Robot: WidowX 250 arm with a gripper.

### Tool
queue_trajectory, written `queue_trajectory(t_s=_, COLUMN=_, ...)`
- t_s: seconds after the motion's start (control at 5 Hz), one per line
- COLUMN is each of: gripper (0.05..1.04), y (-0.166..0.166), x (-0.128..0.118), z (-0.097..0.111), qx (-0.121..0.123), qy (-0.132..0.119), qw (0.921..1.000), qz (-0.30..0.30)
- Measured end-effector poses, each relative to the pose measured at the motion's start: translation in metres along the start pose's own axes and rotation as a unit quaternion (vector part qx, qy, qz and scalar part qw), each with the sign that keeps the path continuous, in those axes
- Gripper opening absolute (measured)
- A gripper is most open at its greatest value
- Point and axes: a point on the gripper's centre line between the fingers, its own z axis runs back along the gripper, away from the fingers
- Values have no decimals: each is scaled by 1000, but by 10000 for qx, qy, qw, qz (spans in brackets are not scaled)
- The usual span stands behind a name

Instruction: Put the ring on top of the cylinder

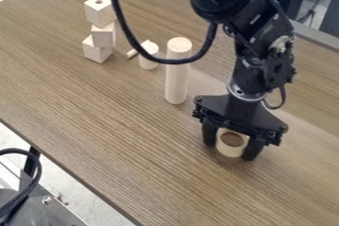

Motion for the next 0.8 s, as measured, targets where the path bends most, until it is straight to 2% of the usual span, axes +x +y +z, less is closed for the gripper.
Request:
queue_trajectory(t_s=0.2, gripper=776, y=16, x=-8, z=7, qx=28, qy=216, qw=9998, qz=41)
queue_trajectory(t_s=0.4, gripper=776, y=30, x=-7, z=45, qx=-252, qy=231, qw=9993, qz=-125)
queue_trajectory(t_s=0.8, gripper=776, y=77, x=-4, z=111, qx=-700, qy=522, qw=9958, qz=-290)
